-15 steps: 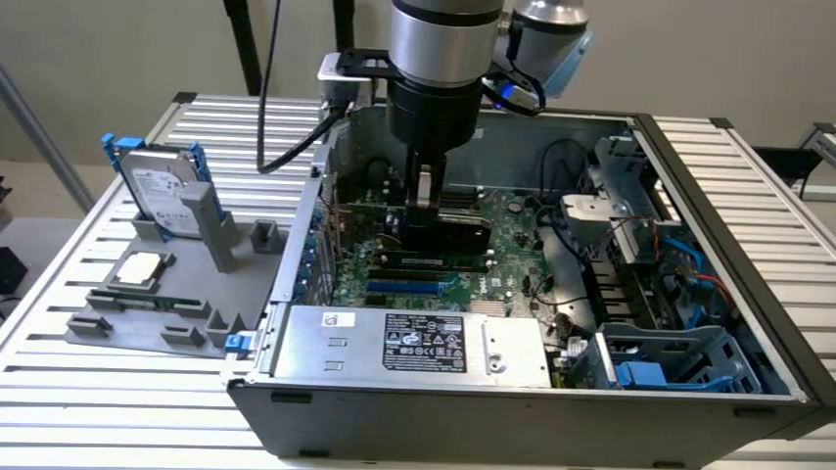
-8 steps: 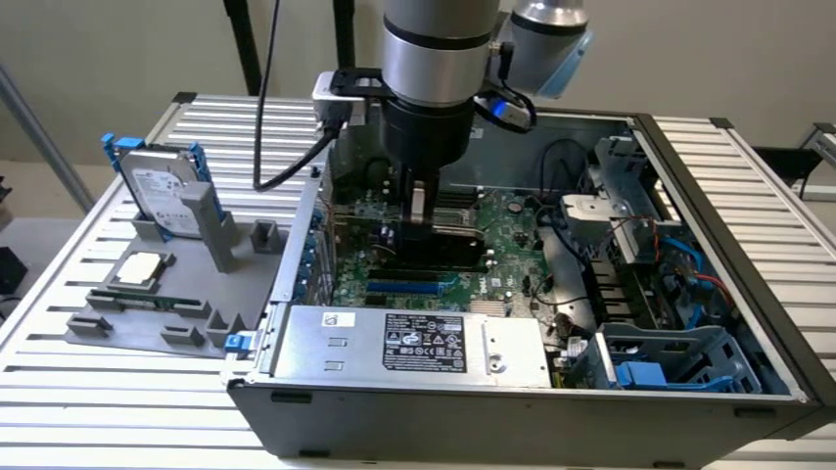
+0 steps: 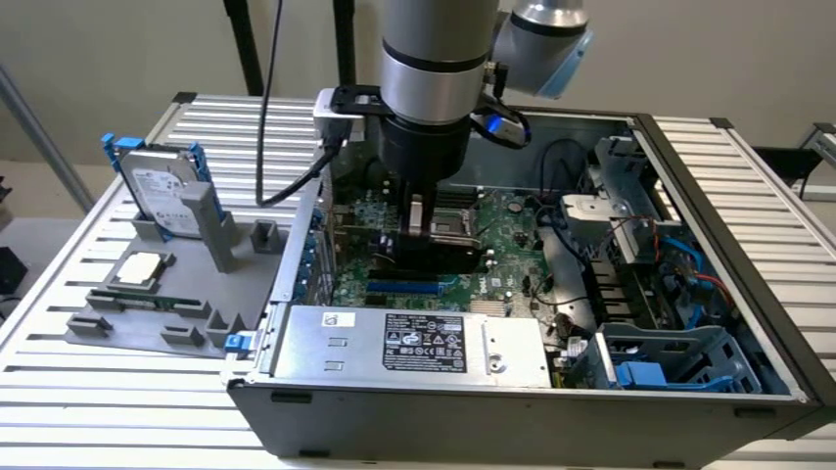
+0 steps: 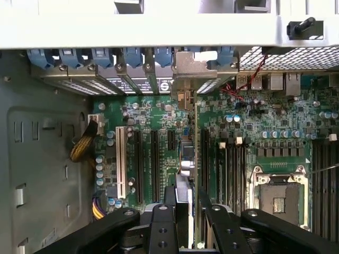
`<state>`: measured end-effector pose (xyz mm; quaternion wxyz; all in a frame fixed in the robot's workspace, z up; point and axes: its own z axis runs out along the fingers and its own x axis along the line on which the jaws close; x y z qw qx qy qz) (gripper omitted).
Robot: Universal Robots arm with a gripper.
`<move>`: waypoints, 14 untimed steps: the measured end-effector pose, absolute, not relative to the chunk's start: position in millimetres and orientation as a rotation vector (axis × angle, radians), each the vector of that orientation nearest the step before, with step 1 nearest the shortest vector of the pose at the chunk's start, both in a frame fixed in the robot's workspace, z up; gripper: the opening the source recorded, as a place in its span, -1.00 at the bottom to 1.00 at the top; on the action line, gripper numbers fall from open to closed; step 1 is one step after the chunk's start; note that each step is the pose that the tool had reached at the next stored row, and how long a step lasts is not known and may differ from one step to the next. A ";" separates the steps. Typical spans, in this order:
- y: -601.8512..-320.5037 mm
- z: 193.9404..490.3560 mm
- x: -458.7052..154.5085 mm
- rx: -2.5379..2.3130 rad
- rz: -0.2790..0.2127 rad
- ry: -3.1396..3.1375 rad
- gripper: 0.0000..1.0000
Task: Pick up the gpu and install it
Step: 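Insert the gpu into the slot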
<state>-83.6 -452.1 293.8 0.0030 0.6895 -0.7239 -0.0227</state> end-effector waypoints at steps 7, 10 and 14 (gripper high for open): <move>-452.1 287.3 -85.3 2.165 -0.080 -2.273 -0.47; -452.1 284.7 -86.2 2.166 -0.083 -2.274 -0.47; -452.1 280.9 -87.4 2.166 -0.087 -2.274 -0.47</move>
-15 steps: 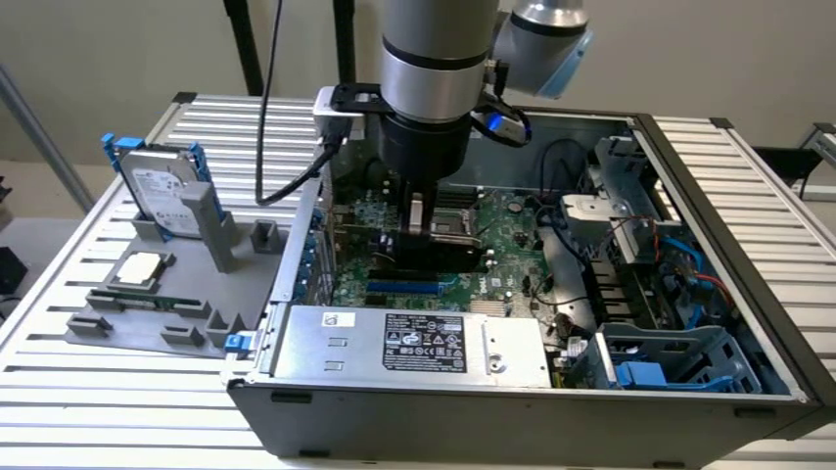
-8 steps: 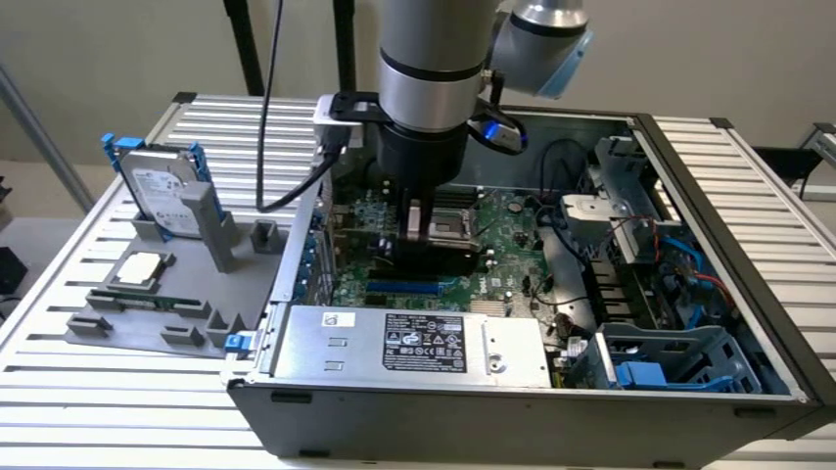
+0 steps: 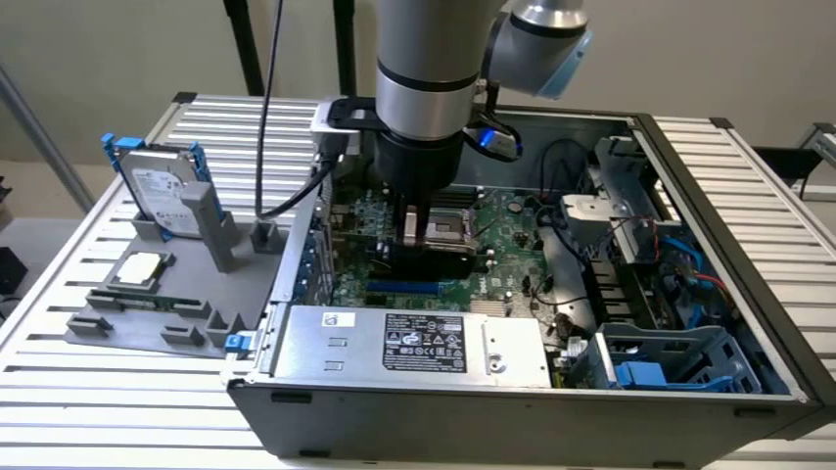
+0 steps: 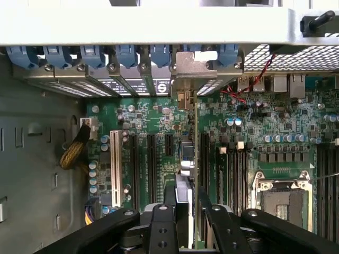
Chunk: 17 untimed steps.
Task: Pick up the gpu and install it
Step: 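Insert the gpu into the slot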
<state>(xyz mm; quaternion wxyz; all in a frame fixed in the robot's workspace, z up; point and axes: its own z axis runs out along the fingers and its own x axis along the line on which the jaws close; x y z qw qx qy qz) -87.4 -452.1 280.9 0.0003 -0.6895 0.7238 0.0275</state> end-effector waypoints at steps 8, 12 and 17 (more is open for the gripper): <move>-452.1 273.3 -90.8 -2.165 0.092 2.273 -0.47; -452.1 273.1 -90.9 -2.166 0.094 2.274 -0.47; -452.0 271.1 -90.9 -2.167 0.095 2.274 -0.47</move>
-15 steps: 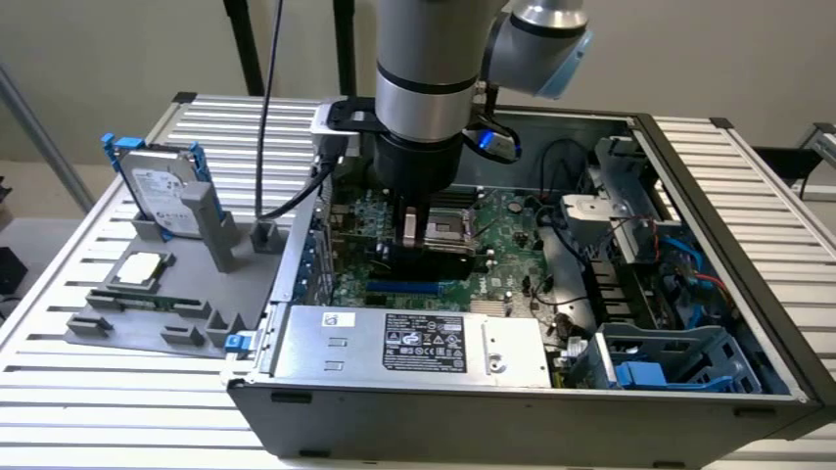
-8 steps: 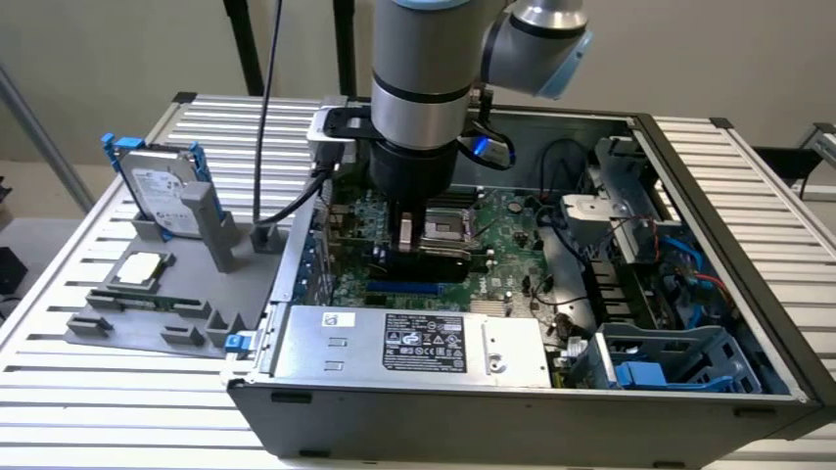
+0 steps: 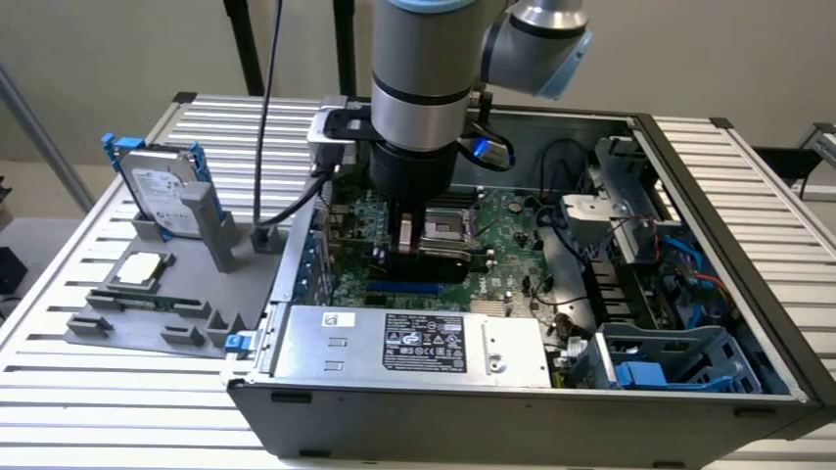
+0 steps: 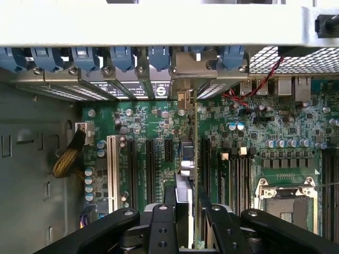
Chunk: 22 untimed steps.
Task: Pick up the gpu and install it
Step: 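Insert the gpu into the slot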
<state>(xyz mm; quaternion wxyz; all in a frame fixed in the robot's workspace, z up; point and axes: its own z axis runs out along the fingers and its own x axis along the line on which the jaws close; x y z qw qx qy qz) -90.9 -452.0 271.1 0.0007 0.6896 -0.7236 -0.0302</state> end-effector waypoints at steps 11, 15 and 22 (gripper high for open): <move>-449.6 268.1 -89.5 2.178 -0.105 -2.249 -0.47; -449.6 265.5 -89.5 2.177 -0.111 -2.244 -0.47; -449.7 261.8 -89.3 2.171 -0.127 -2.234 -0.47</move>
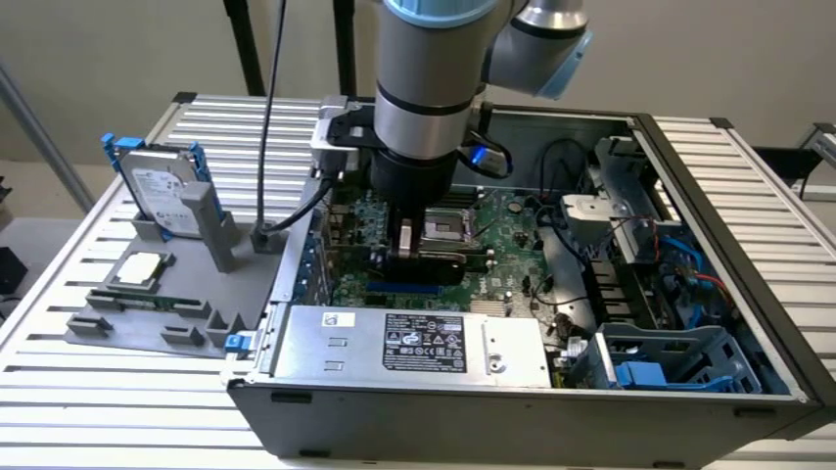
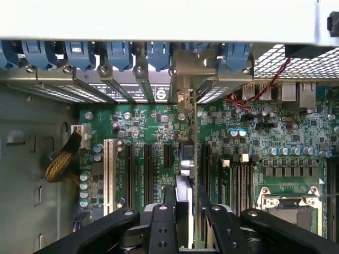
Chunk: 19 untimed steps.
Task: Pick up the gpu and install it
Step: 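Insert the gpu into the slot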
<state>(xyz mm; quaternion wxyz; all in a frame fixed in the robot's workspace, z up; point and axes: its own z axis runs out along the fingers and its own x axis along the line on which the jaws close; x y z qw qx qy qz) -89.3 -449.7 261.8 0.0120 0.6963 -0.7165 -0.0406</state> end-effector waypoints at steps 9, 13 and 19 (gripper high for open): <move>-449.7 260.8 -83.9 2.151 -0.163 -2.216 -0.47; -449.6 260.8 -81.0 2.150 -0.167 -2.214 -0.47; -449.6 260.9 -80.2 2.144 -0.175 -2.209 -0.47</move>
